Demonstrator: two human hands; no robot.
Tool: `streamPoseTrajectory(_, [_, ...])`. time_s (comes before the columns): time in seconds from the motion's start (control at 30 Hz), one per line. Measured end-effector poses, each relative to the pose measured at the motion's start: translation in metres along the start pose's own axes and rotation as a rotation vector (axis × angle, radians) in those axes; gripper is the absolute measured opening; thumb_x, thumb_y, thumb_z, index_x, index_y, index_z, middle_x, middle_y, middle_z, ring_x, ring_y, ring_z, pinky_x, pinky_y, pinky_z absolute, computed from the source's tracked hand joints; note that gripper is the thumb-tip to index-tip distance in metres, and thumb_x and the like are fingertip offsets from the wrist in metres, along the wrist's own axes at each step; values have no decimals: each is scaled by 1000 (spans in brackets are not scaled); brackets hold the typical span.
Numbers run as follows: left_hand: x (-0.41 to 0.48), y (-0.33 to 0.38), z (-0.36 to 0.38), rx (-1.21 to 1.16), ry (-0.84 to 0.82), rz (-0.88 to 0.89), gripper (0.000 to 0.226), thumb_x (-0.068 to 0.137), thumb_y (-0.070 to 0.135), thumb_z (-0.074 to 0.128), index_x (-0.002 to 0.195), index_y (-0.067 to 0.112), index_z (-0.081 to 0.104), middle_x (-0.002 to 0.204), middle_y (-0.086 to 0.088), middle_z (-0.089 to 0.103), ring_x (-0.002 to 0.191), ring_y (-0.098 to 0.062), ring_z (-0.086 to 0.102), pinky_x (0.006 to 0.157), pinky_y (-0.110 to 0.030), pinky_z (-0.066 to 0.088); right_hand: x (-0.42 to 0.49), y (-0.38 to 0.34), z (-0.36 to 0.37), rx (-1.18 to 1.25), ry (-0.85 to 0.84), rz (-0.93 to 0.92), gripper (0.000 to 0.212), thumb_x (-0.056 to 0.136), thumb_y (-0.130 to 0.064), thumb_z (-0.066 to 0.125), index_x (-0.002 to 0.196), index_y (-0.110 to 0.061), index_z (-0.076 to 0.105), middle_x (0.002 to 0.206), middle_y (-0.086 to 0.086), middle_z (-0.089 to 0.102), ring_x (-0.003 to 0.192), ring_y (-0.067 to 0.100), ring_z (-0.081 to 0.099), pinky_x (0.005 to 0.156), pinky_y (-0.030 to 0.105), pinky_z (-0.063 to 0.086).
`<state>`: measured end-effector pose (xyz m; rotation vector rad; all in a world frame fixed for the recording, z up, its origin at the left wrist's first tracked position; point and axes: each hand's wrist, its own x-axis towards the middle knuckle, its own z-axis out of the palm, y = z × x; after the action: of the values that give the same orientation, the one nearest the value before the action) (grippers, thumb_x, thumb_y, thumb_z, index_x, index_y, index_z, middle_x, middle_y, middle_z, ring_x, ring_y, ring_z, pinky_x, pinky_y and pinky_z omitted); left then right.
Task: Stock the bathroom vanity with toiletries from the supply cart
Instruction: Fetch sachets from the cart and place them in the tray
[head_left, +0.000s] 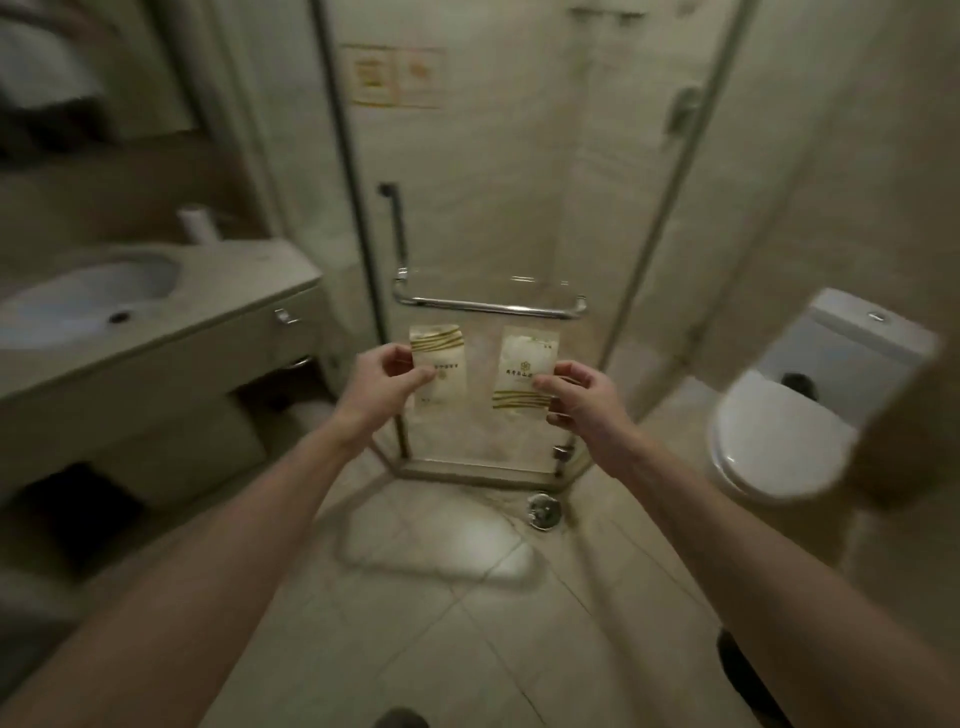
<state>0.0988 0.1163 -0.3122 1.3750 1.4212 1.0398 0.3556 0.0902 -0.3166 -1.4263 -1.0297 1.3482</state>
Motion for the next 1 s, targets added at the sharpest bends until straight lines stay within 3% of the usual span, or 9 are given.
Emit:
streamPoseTrajectory(0.1, [6, -31, -75, 9, 195, -69, 13, 88, 9, 76, 100, 10, 71, 95, -4, 74, 83, -14, 65, 70, -18, 52, 39, -8, 76, -35, -163, 0, 10, 88, -20, 76, 94, -20, 69, 89, -2, 76, 71, 8, 65, 65, 24, 51])
streamPoseTrajectory(0.2, [7, -56, -142, 1, 340, -130, 16, 89, 9, 75, 105, 9, 71, 105, -8, 74, 95, -20, 68, 87, -35, 55, 68, -12, 156, -75, -291, 5, 9, 87, -19, 77, 92, -20, 69, 88, -1, 77, 72, 12, 66, 64, 24, 50])
streamPoseTrajectory(0.33, [19, -87, -231, -16, 449, -179, 23, 92, 16, 72, 114, 13, 69, 108, 2, 72, 96, -6, 67, 74, -20, 52, 103, -17, 260, -126, -414, -11, 8, 88, -20, 76, 92, -19, 69, 88, -1, 78, 70, 8, 68, 64, 24, 50])
streamPoseTrajectory(0.43, [35, -106, -296, -49, 514, -201, 21, 92, 15, 72, 113, 11, 70, 108, 1, 72, 98, -9, 68, 79, -24, 54, 126, -23, 336, -159, -467, -15, 8, 89, -19, 75, 94, -18, 69, 84, -4, 77, 64, 4, 67, 61, 21, 50])
streamPoseTrajectory(0.63, [51, -138, -415, -88, 597, -214, 15, 87, 11, 77, 101, 15, 72, 101, 2, 76, 93, -9, 73, 87, -28, 58, 162, -41, 483, -159, -561, 4, 9, 88, -12, 75, 96, -11, 70, 89, 5, 77, 72, 14, 72, 59, 21, 54])
streamPoseTrajectory(0.8, [52, -158, -490, -67, 695, -282, 16, 88, 12, 77, 102, 14, 71, 100, 5, 76, 94, -7, 73, 77, -21, 56, 189, -41, 580, -205, -674, 13, 11, 86, -22, 77, 95, -16, 72, 97, 7, 79, 92, 27, 74, 83, 38, 58])
streamPoseTrajectory(1.0, [62, -187, -555, 11, 806, -404, 15, 88, 21, 77, 102, 19, 71, 98, 12, 73, 92, -3, 69, 74, -22, 53, 229, -31, 673, -234, -773, 72, 8, 89, -21, 75, 87, -20, 67, 91, 2, 79, 83, 21, 75, 81, 35, 56])
